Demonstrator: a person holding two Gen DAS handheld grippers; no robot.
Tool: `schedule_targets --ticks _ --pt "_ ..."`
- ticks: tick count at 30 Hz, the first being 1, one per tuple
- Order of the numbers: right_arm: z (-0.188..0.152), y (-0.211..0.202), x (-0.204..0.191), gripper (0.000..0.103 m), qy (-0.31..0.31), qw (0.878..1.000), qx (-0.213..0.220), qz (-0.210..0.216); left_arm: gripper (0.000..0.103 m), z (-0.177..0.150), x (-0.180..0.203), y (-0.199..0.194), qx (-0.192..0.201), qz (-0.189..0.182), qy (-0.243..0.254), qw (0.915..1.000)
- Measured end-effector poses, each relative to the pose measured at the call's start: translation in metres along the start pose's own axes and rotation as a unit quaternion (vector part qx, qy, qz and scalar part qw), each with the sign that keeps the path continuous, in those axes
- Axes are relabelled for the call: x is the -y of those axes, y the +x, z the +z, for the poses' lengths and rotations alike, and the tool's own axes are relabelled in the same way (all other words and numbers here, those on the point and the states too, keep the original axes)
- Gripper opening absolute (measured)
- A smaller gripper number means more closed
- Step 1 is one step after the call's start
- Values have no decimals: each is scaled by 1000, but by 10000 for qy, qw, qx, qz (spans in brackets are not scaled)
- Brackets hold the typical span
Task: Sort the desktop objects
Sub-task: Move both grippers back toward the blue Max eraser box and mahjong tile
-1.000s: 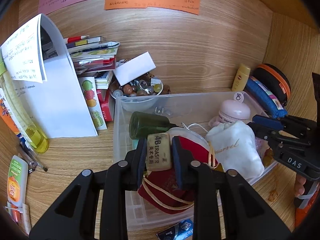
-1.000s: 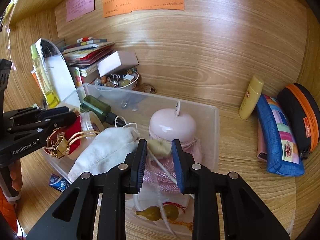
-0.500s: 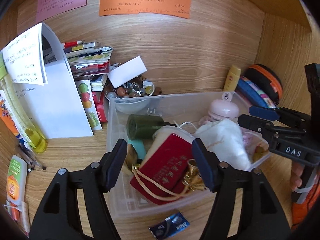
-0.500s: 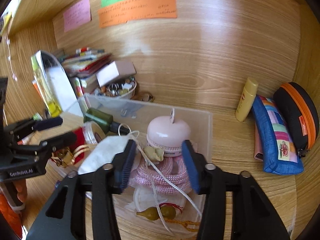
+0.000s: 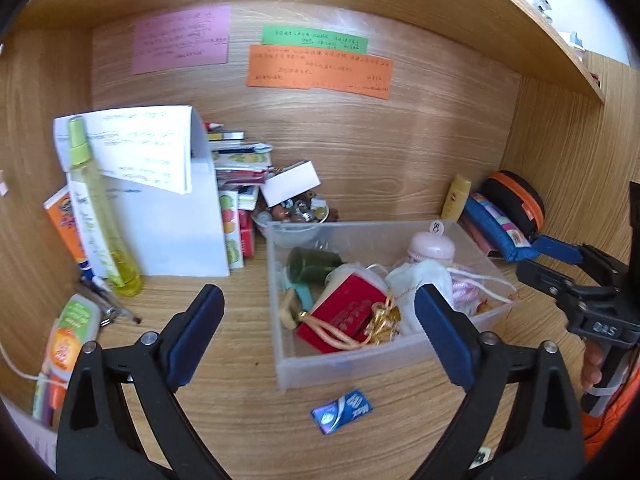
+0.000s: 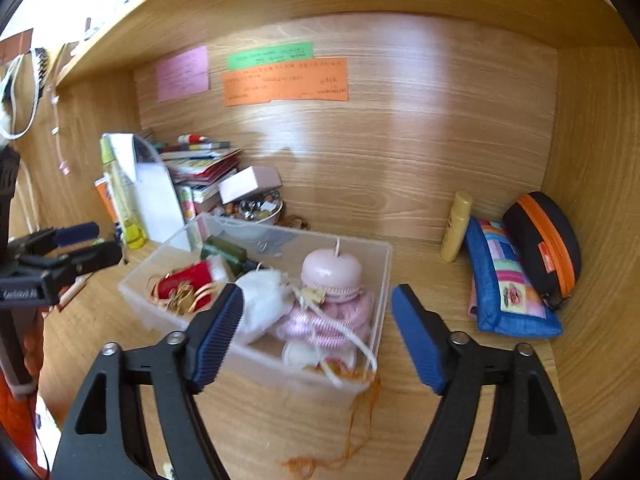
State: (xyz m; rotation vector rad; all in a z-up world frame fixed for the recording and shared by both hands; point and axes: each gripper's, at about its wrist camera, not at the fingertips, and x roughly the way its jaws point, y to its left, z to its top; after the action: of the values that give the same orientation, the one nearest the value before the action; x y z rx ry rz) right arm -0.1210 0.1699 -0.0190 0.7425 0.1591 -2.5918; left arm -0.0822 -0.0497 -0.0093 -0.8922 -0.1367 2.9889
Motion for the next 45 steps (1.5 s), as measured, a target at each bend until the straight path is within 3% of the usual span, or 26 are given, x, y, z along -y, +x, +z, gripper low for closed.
schedule_targets --ticks 14,25,31,35,45 --pt "-69 -12 -44 81 -208 9961 -637 582 97 -58 -7 -2 -658 275 -39 9975" --pt "-116 -10 -71 81 -300 9874 -1217 968 97 -98 -10 12 -1334 5 -428 9901" --pt "-130 -8 -78 80 -443 9864 -1297 903 97 -108 -1 23 -1562 20 -343 9871" --pt "-134 -7 -84 63 -664 9857 -1289 863 97 -106 4 32 -1618 103 -380 9860" --pt "-135 -6 -85 45 -666 9843 -1286 1008 97 -97 19 47 -1746 98 -224 9843"
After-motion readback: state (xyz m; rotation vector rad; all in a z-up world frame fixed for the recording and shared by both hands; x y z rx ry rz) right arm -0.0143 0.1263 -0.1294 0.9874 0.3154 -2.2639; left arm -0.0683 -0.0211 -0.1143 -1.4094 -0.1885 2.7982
